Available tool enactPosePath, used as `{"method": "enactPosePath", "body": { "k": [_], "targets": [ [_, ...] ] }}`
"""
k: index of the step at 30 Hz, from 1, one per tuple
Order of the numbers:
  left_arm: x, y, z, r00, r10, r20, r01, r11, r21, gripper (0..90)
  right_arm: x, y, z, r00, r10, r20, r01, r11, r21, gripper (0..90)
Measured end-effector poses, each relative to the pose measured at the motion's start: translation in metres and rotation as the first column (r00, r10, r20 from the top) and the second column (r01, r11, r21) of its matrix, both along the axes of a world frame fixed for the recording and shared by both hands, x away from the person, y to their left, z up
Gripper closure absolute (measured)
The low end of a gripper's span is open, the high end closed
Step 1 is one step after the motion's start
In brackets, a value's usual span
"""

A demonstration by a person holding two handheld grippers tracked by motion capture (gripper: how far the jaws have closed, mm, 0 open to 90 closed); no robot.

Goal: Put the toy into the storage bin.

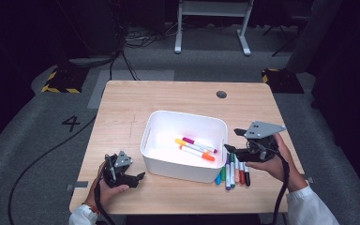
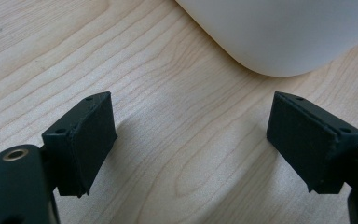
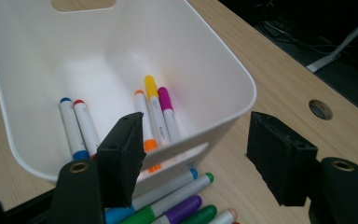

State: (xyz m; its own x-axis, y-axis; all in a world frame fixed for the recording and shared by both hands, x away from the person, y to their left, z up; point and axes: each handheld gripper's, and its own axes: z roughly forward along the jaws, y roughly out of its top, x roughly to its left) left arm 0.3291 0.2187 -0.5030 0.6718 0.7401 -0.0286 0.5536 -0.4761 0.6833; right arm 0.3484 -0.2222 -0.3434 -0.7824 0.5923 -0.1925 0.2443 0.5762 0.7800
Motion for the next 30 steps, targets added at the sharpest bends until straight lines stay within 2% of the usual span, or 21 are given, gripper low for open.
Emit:
{"method": "enactPosePath", "body": {
  "k": [2, 6, 10, 14, 22, 24, 27, 30],
  "targets": [
    [0.0, 0.0, 0.0, 1.0, 0.0, 0.0, 0.0, 1.0, 0.0, 15.5, -0.003, -0.009, -0.003, 0.9999, -0.016, 0.002, 0.016, 0.9999, 0.0, 36.7],
    [0.0, 0.0, 0.0, 1.0, 0.0, 0.0, 0.0, 1.0, 0.0, 15.5, -0.012, -0.033, -0.02, 0.9979, -0.064, -0.006, 0.064, 0.9979, -0.01, 36.5],
    [0.0, 0.0, 0.0, 1.0, 0.002, 0.0, -0.002, 1.0, -0.001, 15.5, -0.02, -0.053, -0.048, 0.993, -0.109, -0.044, 0.109, 0.9939, -0.02, 36.3],
    [0.0, 0.0, 0.0, 1.0, 0.002, 0.0, -0.002, 1.0, -0.001, 15.5, -0.025, -0.065, -0.076, 0.9849, -0.148, -0.09, 0.146, 0.989, -0.023, 36.3],
    [0.0, 0.0, 0.0, 1.0, 0.002, 0.0, -0.002, 1.0, -0.001, 15.5, -0.025, -0.075, -0.11, 0.9679, -0.193, -0.16, 0.19, 0.9811, -0.038, 35.4],
    [0.0, 0.0, 0.0, 1.0, 0.002, 0.0, -0.002, 1.0, 0.0, 15.5, -0.025, -0.075, -0.116, 0.9662, -0.199, -0.164, 0.192, 0.9798, -0.056, 35.2],
    [0.0, 0.0, 0.0, 1.0, 0.002, 0.0, -0.002, 1.0, 0.0, 15.5, -0.024, -0.076, -0.122, 0.9625, -0.202, -0.182, 0.195, 0.9793, -0.054, 35.2],
    [0.0, 0.0, 0.0, 1.0, 0.002, 0.0, -0.002, 1.0, -0.001, 15.5, -0.023, -0.076, -0.129, 0.955, -0.216, -0.203, 0.21, 0.9763, -0.054, 35.2]
  ]
}}
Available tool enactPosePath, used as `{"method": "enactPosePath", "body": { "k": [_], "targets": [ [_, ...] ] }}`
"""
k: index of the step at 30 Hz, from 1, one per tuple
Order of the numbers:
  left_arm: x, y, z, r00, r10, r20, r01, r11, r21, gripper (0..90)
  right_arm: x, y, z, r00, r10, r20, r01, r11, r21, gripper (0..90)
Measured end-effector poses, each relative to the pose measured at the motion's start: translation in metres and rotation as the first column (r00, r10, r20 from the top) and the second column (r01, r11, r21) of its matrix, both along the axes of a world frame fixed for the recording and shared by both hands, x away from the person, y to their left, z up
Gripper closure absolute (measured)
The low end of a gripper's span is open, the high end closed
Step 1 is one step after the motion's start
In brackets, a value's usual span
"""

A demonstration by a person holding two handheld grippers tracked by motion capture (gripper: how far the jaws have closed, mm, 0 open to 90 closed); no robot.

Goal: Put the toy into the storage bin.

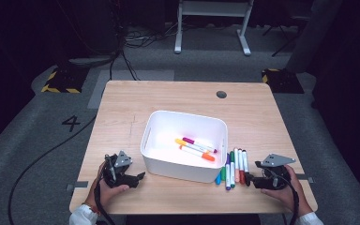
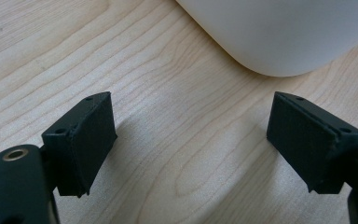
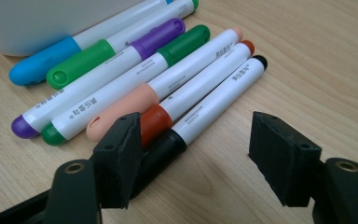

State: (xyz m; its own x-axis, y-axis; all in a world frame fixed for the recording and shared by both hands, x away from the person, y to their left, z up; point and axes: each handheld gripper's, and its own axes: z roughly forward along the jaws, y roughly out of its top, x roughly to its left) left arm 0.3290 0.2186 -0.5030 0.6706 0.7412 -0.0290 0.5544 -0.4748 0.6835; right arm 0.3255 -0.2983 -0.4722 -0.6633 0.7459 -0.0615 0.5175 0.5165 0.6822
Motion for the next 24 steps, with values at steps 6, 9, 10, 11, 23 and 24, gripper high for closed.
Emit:
{"method": "enactPosePath", "body": {
  "k": [6, 9, 10, 11, 23, 24],
  "targets": [
    [0.0, 0.0, 0.0, 1.0, 0.0, 0.0, 0.0, 1.0, 0.0, 15.5, 0.002, -0.002, -0.008, 0.9996, -0.017, -0.023, 0.018, 0.9998, 0.011, 35.4],
    [0.0, 0.0, 0.0, 1.0, 0.0, 0.0, 0.0, 1.0, 0.0, 15.5, 0.003, -0.007, -0.009, 0.9991, -0.033, -0.027, 0.034, 0.9994, 0.012, 37.0],
    [0.0, 0.0, 0.0, 1.0, 0.0, 0.0, 0.0, 1.0, 0.0, 15.5, 0.003, -0.009, -0.009, 0.9986, -0.045, -0.027, 0.045, 0.9989, 0.015, 37.7],
    [0.0, 0.0, 0.0, 1.0, 0.0, 0.0, 0.0, 1.0, 0.001, 15.5, 0.003, -0.011, -0.009, 0.9978, -0.059, -0.03, 0.059, 0.9982, 0.012, 38.3],
    [0.0, 0.0, 0.0, 1.0, 0.0, 0.0, 0.0, 1.0, 0.0, 15.5, 0.004, -0.039, -0.017, 0.9879, -0.149, -0.044, 0.15, 0.9881, 0.034, 63.6],
    [0.0, 0.0, 0.0, 1.0, 0.007, 0.004, -0.007, 1.0, 0.003, 15.5, 0.004, -0.04, -0.017, 0.9876, -0.151, -0.043, 0.152, 0.9877, 0.034, 65.7]
  ]
}}
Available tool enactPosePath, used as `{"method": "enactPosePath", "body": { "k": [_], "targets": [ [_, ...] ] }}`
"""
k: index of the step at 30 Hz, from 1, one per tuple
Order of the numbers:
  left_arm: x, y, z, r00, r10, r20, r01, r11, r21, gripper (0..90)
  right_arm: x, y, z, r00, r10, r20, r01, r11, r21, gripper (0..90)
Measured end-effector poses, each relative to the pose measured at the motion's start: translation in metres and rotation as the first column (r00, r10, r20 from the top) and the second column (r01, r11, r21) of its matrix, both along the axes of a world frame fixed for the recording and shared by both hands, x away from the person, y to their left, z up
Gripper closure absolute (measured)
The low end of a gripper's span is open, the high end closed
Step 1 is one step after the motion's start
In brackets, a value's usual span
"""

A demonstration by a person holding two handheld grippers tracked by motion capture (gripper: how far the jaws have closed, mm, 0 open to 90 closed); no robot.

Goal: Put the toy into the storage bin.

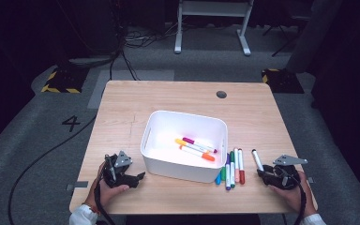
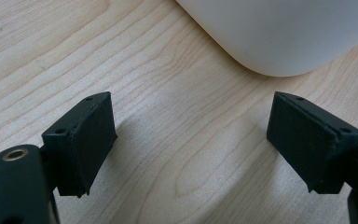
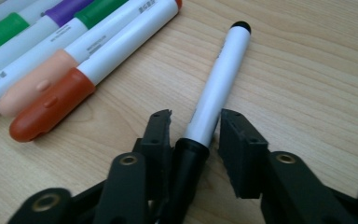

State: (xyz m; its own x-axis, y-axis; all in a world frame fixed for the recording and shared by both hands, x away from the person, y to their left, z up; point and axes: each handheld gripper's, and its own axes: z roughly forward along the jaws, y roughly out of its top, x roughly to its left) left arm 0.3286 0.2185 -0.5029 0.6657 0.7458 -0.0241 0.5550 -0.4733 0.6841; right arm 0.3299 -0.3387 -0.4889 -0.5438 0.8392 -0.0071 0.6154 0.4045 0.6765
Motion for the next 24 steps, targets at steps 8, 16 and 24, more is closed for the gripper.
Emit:
{"method": "enactPosePath", "body": {
  "k": [8, 16, 24],
  "targets": [
    [0.0002, 0.0, -0.0001, 1.0, -0.004, -0.003, 0.004, 1.0, -0.002, 15.5, 0.0032, -0.0071, -0.0005, 0.998, -0.063, 0.003, 0.063, 0.9979, 0.016, 73.8],
    [0.0003, 0.0001, -0.0001, 1.0, -0.006, -0.003, 0.006, 1.0, -0.003, 15.5, 0.0036, -0.0083, -0.0015, 0.9979, -0.059, 0.026, 0.059, 0.9982, 0.006, 74.7],
    [0.0003, 0.0001, -0.0001, 1.0, -0.006, -0.003, 0.006, 1.0, -0.003, 15.5, 0.0028, -0.0066, -0.0009, 0.9992, -0.031, 0.026, 0.031, 0.9995, 0.002, 74.7]
  ]
}}
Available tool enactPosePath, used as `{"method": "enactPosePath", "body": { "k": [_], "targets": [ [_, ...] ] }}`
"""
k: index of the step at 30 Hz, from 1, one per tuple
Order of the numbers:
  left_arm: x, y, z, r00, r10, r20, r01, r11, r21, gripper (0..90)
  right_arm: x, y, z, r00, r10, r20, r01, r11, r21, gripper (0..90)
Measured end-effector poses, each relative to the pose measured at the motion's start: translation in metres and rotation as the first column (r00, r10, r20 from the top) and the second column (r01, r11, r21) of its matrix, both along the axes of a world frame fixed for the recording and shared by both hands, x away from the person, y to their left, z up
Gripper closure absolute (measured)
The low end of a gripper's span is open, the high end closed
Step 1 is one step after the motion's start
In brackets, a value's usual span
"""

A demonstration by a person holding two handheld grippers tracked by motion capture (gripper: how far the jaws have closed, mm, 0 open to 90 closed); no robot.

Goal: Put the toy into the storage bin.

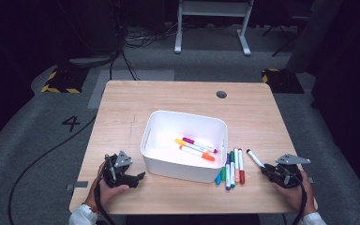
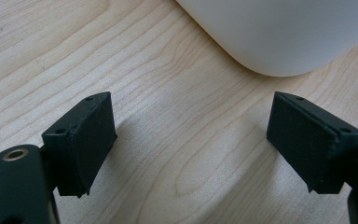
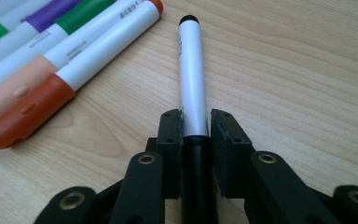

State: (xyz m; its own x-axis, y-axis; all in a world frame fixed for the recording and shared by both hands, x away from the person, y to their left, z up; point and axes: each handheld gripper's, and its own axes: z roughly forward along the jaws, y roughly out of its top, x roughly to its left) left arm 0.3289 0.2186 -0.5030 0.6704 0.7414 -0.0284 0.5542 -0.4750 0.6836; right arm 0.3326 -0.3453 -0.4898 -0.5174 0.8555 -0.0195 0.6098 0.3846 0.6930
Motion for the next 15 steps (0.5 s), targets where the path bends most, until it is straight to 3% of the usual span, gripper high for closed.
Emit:
{"method": "enactPosePath", "body": {
  "k": [15],
  "targets": [
    [0.0, 0.0, 0.0, 1.0, 0.0, 0.0, 0.0, 1.0, 0.0, 15.5, -0.002, -0.005, 0.018, 0.9981, 0.018, 0.058, -0.02, 0.9994, 0.029, 74.8]
  ]
}}
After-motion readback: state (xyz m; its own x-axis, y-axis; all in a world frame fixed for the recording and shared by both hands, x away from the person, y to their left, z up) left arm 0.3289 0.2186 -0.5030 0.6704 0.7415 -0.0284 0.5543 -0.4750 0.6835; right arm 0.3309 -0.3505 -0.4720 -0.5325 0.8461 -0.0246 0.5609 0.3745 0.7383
